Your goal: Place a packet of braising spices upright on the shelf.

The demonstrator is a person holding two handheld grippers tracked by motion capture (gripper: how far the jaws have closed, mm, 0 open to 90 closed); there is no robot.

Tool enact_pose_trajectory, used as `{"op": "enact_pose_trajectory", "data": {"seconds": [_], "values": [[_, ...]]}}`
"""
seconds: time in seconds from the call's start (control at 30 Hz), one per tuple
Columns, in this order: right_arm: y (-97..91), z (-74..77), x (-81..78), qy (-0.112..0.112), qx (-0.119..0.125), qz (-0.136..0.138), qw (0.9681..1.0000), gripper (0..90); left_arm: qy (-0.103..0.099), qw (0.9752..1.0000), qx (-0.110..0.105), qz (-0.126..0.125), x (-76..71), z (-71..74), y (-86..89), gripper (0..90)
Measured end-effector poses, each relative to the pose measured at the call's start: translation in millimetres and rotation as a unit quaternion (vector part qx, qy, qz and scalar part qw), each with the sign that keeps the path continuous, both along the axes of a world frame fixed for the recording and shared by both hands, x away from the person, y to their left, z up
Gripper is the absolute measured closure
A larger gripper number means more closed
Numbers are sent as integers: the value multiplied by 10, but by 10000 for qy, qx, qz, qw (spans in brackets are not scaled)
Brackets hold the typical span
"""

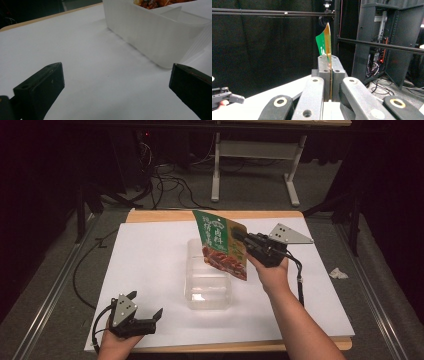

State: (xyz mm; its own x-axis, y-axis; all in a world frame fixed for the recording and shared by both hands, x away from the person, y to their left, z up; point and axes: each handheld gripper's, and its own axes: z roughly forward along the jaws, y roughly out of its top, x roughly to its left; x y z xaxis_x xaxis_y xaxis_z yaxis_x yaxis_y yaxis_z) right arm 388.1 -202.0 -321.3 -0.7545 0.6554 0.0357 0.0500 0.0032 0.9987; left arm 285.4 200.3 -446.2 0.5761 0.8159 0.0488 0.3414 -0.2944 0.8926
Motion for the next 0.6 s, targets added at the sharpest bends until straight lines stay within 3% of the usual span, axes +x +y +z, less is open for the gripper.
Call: {"op": "enact_pose_trajectory", "data": {"seconds": [0.23, 0.6], "values": [[85, -13, 39, -46, 78, 78, 9999, 900, -83, 9999, -23, 54, -7, 11, 17, 5], [214, -45, 115, -16, 82, 184, 9998, 900, -56, 10000, 20, 22, -6, 2, 9, 6]]}}
